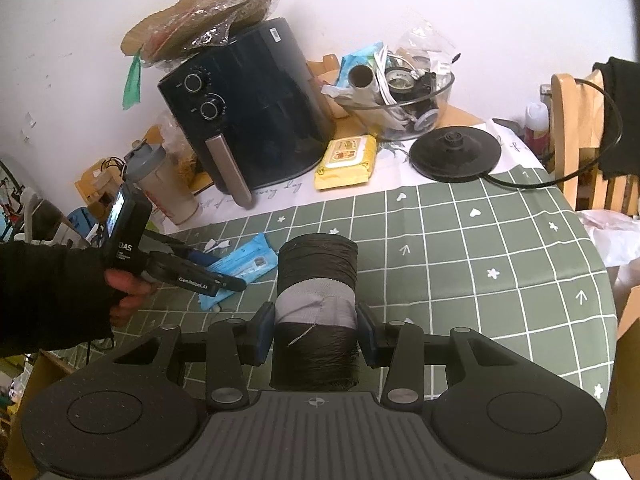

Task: Organize soft objects
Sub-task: 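Close the left gripper on the blue wet-wipe pack and lift it, then carry the blue pack and black roll over the cardboard box and lower them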

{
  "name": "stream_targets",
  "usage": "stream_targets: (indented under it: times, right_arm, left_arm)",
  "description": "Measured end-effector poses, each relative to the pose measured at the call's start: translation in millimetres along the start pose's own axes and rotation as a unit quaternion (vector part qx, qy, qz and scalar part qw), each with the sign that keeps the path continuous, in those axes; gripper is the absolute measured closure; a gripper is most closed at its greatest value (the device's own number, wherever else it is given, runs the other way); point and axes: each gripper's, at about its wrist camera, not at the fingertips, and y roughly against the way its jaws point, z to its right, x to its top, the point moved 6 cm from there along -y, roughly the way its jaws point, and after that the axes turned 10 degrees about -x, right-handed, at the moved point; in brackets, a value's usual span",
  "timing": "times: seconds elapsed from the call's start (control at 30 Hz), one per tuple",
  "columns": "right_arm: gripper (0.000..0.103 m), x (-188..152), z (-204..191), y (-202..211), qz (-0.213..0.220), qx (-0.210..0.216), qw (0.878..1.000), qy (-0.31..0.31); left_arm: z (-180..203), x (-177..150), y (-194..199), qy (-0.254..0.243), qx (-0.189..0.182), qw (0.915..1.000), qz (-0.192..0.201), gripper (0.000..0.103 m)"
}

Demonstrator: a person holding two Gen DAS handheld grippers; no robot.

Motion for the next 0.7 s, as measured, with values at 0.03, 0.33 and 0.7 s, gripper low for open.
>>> stream_targets:
  times: [0.03, 0.33, 0.7]
  right_arm:
    - [0.057, 1, -1, 1, 0.000, 0.002, 1.000, 0.000]
    - [0.057, 6, -15, 15, 0.013, 0.009, 1.000, 0.011]
    - [0.057, 9, -37, 40, 0.028, 0.026, 0.999, 0.028]
  left_arm:
    - [1, 1, 4, 0.002, 0.002, 1.0000, 0.004, 0.039]
    - [9, 5, 52, 0.004, 0.014, 0.9992, 0.038, 0.039]
    - [21, -11, 127, 0.024, 0.020, 0.9967, 0.075, 0.039]
